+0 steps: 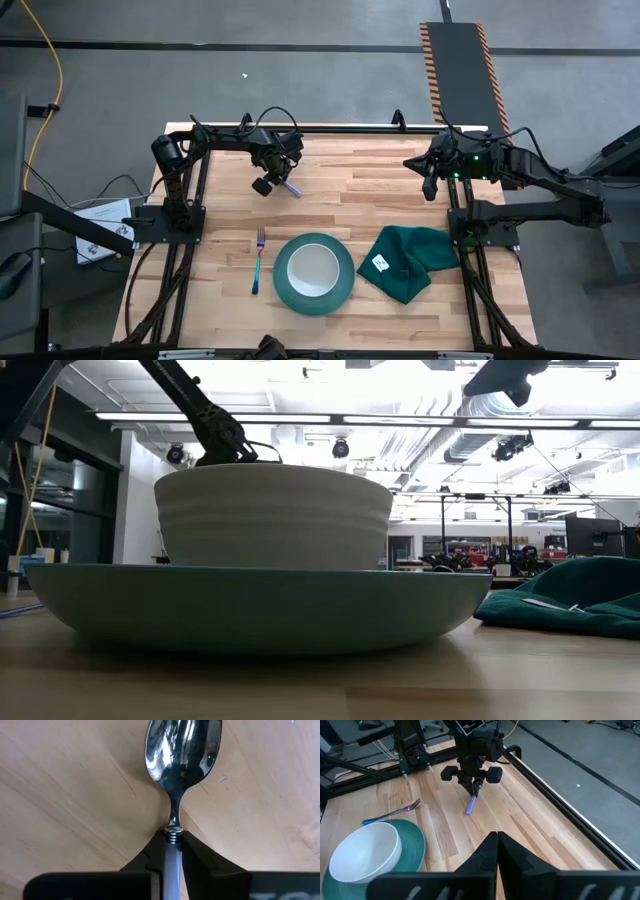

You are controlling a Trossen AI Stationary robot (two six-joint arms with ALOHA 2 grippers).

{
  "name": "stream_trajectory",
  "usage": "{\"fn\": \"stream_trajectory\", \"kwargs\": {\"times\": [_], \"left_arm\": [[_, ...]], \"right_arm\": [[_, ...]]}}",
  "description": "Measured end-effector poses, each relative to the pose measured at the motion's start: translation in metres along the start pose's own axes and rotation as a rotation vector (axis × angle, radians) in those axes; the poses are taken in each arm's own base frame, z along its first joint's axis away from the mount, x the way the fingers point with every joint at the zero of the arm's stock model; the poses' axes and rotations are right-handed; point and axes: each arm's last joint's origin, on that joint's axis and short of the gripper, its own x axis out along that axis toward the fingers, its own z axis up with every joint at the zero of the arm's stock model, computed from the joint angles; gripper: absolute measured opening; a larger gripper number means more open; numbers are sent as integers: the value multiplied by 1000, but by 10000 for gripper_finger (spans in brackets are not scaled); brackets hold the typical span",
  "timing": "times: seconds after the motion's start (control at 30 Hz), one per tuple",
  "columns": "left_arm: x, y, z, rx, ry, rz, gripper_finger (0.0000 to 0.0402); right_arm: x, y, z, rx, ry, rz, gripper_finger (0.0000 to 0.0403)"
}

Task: Set table place
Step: Place the purple fork inside the white bowl

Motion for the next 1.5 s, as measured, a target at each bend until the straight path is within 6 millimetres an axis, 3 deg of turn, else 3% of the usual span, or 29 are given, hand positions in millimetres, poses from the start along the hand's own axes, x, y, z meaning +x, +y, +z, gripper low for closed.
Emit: {"fn": "stream_trajectory", "kwargs": {"times": [0.23, 0.47, 1.1, 1.5], "left_arm": [[0, 0, 0, 8, -5, 3, 53], [-2, -2, -1, 46, -22, 2, 38], [-7, -5, -4, 167, 17, 12, 45], [-38, -10, 1, 274, -30, -79, 41]], "right_arm": [[0, 0, 0, -4, 0, -1, 0], [0, 0, 0, -8, -1, -1, 0], [0, 0, 1, -26, -17, 1, 0], [-1, 0, 2, -25, -19, 2, 0]]}}
